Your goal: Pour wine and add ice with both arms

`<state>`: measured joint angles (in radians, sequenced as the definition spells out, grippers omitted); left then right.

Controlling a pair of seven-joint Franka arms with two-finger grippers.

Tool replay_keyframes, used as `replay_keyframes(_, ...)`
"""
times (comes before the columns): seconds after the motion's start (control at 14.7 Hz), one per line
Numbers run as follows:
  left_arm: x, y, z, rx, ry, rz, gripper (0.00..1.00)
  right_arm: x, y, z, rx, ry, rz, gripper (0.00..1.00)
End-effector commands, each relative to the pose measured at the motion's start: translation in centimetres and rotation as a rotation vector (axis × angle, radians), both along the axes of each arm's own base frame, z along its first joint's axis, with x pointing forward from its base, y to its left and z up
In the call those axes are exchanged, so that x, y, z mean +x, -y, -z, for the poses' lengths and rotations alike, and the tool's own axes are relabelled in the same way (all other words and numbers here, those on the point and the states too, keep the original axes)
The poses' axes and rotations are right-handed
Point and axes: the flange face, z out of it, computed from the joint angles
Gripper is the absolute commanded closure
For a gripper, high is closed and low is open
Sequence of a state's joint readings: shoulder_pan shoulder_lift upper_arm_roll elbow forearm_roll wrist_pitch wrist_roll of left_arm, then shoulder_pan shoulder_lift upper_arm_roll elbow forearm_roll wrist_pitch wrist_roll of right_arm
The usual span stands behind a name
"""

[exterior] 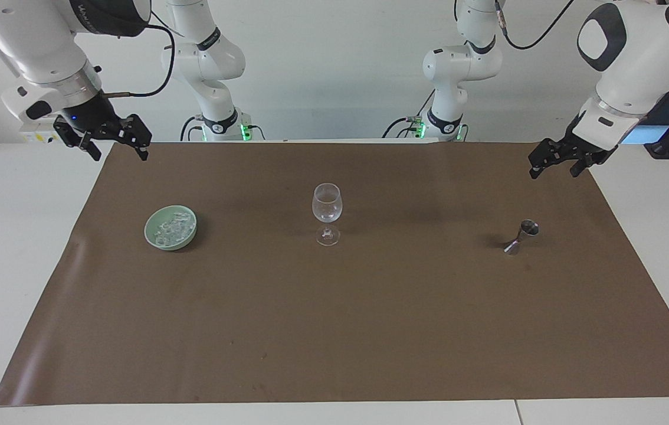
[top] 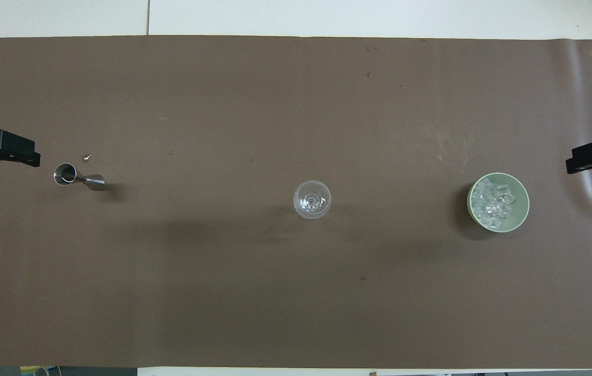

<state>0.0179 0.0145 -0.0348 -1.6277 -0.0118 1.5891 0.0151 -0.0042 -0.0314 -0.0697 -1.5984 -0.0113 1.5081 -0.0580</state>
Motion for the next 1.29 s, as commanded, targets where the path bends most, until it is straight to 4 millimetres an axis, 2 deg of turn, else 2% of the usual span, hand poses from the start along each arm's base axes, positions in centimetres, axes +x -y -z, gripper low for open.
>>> replay_keyframes(0.0, -0.60, 0.07, -0.06, 0.020, 0.015, 0.006, 0.00, -0.30, 0.11, -0.11, 0.017, 0.008, 0.022, 0.00)
replay_keyframes(0.95, -1.27, 0.22, 0.27, 0.021, -0.036, 0.009, 0.00, -0.33, 0.19, 0.05, 0.017, 0.003, 0.025, 0.00)
replay_keyframes(1.22, -0.53, -0.03, 0.47, 0.020, -0.016, 0.002, 0.00, -0.42, 0.35, -0.01, 0.017, 0.002, 0.025, 0.00)
